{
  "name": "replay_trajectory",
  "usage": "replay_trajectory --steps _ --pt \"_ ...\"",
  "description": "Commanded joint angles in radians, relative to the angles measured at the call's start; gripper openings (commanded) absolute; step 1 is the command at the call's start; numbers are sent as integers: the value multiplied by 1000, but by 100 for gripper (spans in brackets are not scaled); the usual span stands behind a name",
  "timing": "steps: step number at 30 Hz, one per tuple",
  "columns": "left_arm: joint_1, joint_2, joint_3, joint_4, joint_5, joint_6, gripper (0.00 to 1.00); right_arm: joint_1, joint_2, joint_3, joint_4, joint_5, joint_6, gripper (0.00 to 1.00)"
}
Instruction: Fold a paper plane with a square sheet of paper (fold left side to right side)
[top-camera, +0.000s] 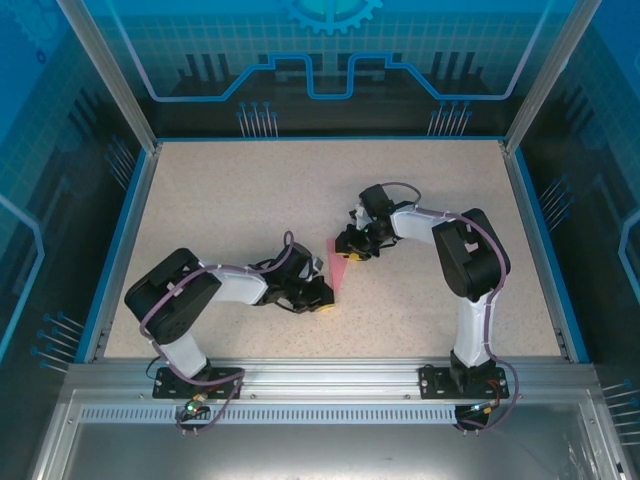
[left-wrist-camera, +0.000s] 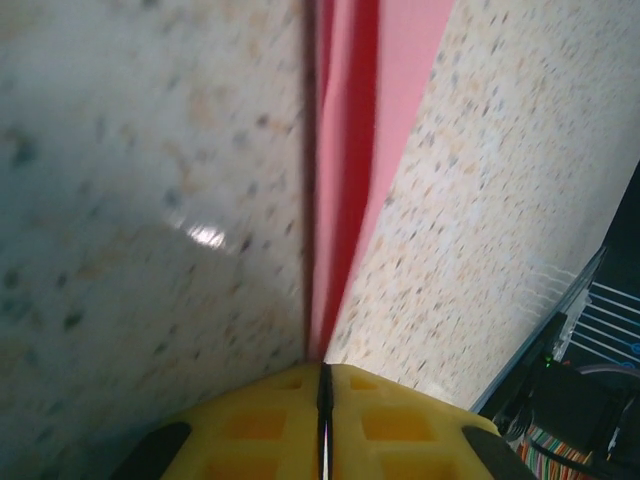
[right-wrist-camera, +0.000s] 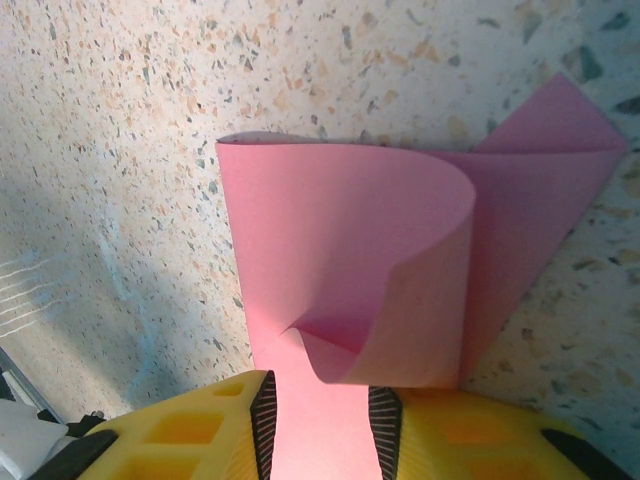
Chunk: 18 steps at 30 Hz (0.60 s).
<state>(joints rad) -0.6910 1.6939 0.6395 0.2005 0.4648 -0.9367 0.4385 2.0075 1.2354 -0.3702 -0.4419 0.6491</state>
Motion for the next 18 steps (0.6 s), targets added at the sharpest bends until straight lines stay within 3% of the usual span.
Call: replay_trajectory --steps 1,8,12,18 --pt "9 -63 -21 -128 23 24 11 5 68 -24 -89 82 -16 35" --pt "41 -121 105 -209 45 73 13 5 65 -25 -88 81 -16 35" --pt "41 -77 173 -221 38 98 19 6 62 -27 -87 80 -14 35" --pt "41 48 254 -204 47 120 19 5 60 -28 -86 76 -16 35"
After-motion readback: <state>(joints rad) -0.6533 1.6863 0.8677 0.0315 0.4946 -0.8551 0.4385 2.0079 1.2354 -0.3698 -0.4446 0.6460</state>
